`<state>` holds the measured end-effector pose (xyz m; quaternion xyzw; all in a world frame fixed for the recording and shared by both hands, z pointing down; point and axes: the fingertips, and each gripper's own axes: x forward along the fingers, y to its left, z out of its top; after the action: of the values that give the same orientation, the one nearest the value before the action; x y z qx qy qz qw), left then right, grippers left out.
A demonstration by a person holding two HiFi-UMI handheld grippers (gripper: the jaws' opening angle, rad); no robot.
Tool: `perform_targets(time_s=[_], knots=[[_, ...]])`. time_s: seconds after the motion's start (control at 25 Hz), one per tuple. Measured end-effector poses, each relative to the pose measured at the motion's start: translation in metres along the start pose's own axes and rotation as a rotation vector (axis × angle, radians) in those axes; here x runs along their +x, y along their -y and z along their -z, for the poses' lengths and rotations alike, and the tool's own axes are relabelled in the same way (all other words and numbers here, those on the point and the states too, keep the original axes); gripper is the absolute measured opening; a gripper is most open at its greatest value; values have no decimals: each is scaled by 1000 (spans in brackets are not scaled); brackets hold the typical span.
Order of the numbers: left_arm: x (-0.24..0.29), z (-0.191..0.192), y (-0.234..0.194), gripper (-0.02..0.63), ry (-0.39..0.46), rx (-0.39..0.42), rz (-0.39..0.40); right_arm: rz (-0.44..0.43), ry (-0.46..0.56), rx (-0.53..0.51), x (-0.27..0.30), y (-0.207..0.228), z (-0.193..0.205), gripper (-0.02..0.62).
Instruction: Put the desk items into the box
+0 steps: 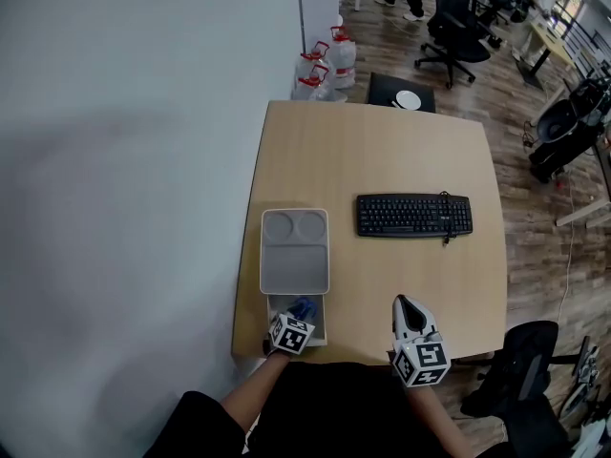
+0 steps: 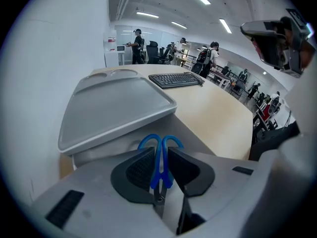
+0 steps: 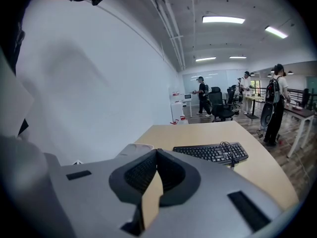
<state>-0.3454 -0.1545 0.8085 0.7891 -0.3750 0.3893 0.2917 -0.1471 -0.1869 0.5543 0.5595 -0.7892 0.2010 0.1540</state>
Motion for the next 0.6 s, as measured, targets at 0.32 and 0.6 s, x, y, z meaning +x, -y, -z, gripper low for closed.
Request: perform_targets(time_s=[0.32,0.6], knots=[[9,3,-3,83,-6,-29,-8,21,-14,8,-12,13,11,60],[4,-6,0,86,15,-39,-25,22,3,27,-18,30,13,60]])
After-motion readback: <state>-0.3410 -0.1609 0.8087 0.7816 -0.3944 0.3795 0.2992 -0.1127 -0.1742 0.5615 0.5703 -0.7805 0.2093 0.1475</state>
